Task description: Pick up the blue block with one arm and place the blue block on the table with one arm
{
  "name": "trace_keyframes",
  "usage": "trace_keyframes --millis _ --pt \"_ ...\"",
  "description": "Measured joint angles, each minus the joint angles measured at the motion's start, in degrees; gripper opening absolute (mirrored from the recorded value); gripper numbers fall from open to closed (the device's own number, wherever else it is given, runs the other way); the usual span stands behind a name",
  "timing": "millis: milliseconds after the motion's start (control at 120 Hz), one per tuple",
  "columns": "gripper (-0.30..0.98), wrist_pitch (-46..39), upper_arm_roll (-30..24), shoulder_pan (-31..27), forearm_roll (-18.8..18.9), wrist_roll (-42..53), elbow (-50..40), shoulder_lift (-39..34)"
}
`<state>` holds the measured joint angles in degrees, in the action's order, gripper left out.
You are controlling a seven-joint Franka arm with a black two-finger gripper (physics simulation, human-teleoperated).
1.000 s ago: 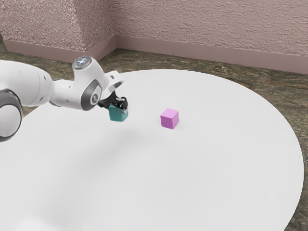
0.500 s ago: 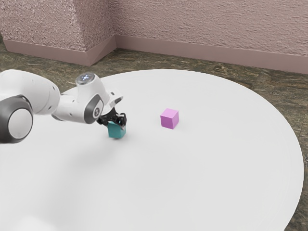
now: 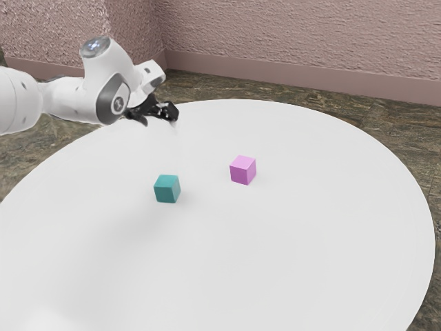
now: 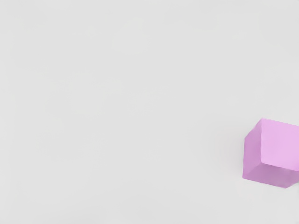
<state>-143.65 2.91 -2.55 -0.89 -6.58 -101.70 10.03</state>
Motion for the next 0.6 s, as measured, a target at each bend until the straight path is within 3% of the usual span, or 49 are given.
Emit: trace_keyframes --millis 92,208,383,600 --pt "0.67 11.84 -0.3 2.07 0.32 0.15 0.51 -11.58" --pt "0.67 23.06 -0.33 2.09 0.53 0.74 -2.39 -19.0" --pt "0.68 34.16 -0.31 0.87 2.12 1.51 -6.55 -23.67" --pt "0.68 39.78 -0.27 0.87 2.7 2.18 -8.52 -25.38"
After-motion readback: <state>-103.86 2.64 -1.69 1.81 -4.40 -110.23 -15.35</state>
